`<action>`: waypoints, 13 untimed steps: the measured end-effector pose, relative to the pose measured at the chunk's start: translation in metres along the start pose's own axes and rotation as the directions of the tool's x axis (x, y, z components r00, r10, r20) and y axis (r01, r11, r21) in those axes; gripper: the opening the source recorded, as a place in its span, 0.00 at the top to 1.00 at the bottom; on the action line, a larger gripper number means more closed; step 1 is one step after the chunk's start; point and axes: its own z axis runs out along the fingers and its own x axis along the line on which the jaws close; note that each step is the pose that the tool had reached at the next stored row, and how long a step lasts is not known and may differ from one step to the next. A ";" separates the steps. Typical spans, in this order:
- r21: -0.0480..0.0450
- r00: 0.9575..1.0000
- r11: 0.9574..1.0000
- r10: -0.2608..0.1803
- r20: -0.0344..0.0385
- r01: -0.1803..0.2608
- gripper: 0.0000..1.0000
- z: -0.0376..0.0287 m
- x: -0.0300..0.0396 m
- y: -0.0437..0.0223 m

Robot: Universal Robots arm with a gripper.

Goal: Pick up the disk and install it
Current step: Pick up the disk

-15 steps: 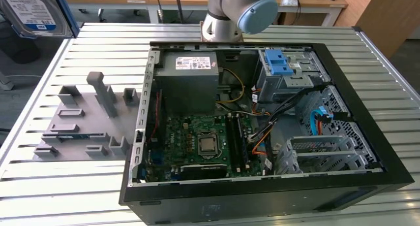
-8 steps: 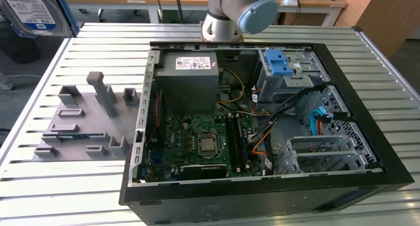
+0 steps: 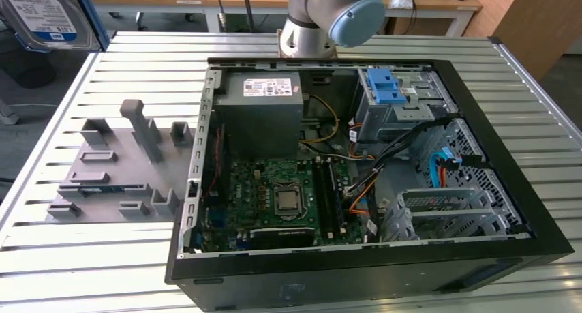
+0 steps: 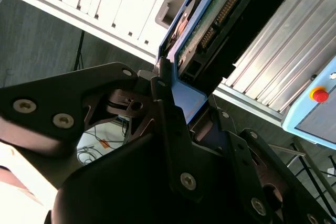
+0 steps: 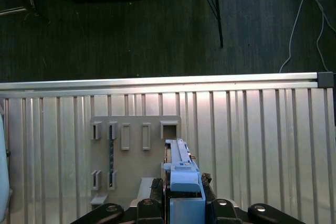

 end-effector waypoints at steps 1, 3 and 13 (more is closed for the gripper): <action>0.000 1.000 1.000 0.000 0.000 0.000 0.63 0.0000 0.0000 0.0000; 0.000 1.000 1.000 0.000 0.000 0.000 0.63 0.0000 0.0000 0.0000; 0.000 1.000 1.000 0.000 0.000 0.000 0.63 0.0000 0.0000 -0.0001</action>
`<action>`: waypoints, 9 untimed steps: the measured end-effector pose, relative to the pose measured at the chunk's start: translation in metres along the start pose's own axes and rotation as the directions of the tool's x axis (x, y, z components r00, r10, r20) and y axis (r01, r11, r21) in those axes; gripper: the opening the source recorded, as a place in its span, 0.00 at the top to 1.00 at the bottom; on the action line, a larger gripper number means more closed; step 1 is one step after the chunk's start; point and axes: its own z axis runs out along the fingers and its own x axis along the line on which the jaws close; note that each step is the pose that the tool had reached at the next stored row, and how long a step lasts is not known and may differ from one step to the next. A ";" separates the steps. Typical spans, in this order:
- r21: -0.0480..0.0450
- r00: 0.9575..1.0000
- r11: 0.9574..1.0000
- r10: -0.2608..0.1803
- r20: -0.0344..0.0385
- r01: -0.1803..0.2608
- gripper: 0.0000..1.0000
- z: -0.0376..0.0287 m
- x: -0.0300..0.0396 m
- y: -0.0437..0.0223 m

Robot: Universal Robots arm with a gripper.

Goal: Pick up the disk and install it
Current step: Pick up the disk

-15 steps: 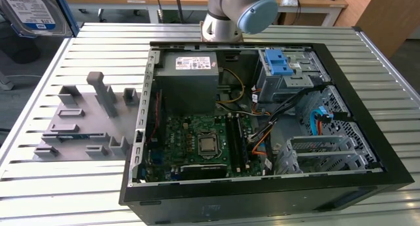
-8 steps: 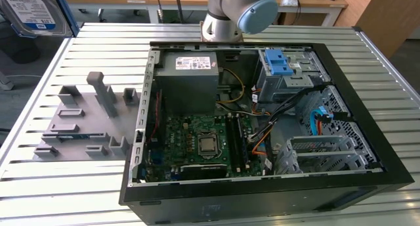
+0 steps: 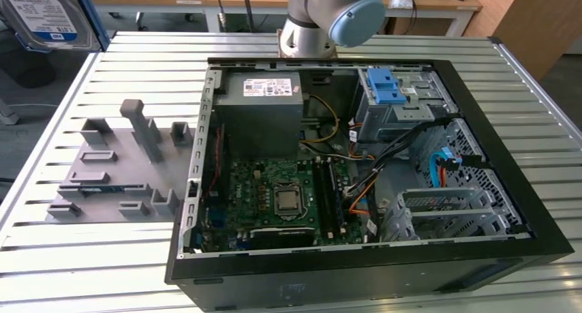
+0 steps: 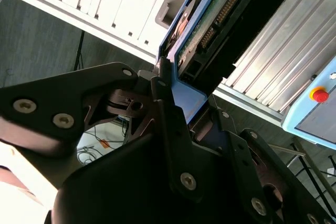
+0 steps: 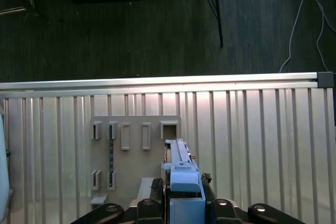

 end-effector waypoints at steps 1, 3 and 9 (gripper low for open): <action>0.000 1.000 1.000 0.000 0.000 0.000 0.63 0.0000 0.0000 0.0000; 0.000 1.000 1.000 0.000 0.000 0.000 0.63 0.0000 0.0000 0.0000; 0.000 1.000 1.000 0.000 0.000 0.000 0.63 -0.0001 -0.0002 -0.0042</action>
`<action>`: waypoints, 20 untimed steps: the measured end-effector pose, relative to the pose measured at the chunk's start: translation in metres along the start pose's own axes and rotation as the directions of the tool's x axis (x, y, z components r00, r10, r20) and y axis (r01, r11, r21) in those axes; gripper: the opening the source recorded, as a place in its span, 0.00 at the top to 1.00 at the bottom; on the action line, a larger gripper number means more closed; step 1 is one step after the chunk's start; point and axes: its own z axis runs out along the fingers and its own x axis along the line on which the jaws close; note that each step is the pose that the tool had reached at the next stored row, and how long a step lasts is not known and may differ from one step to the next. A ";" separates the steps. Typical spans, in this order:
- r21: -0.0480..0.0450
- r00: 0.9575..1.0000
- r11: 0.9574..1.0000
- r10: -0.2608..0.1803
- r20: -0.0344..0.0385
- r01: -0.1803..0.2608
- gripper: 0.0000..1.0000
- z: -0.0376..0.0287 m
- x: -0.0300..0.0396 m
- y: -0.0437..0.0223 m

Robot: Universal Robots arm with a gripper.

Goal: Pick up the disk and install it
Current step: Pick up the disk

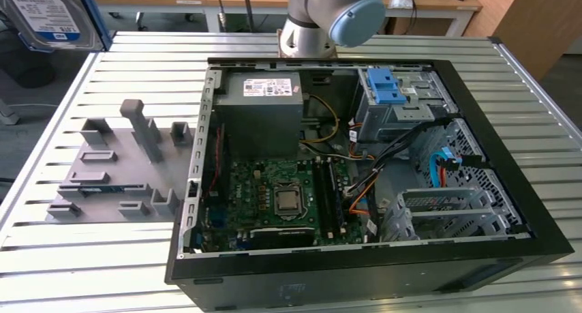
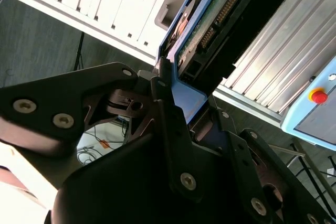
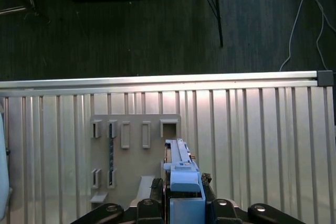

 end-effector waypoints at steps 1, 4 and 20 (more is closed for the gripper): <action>0.000 1.000 1.000 0.000 0.000 0.000 0.63 0.0000 -0.0001 -0.0010; 0.000 1.000 1.000 0.000 0.000 0.000 0.63 -0.0001 -0.0002 -0.0035; 0.000 1.000 1.000 0.000 0.000 0.000 0.63 -0.0004 -0.0009 -0.0185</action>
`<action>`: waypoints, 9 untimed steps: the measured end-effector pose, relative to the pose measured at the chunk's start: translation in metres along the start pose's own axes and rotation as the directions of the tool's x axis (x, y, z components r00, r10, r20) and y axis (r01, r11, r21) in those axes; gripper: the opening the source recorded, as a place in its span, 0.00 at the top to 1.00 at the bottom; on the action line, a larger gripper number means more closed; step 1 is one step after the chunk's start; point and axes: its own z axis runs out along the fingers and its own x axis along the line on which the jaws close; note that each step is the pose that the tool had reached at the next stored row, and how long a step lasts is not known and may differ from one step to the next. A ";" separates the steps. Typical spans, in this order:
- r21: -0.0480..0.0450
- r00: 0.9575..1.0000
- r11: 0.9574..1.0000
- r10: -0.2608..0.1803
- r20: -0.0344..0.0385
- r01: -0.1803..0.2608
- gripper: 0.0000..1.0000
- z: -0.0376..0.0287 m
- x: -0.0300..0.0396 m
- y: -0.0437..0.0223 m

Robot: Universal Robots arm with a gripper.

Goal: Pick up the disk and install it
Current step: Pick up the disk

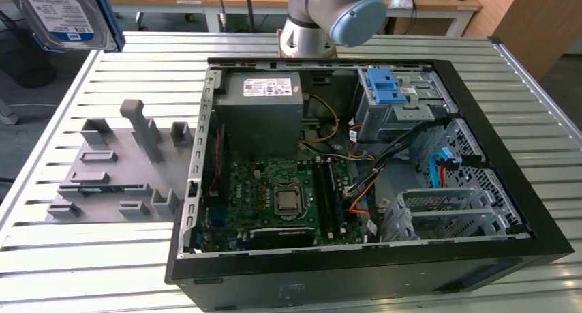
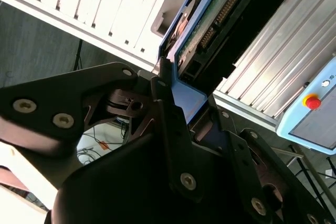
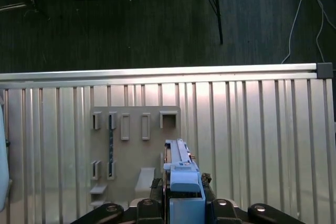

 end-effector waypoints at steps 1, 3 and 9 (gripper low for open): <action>0.000 1.000 1.000 0.000 0.000 0.000 0.63 0.0000 -0.0001 -0.0006; 0.000 1.000 1.000 0.000 0.000 0.000 0.63 0.0000 -0.0001 -0.0007; 0.000 1.000 1.000 0.000 0.000 0.000 0.63 0.0000 0.0017 -0.0008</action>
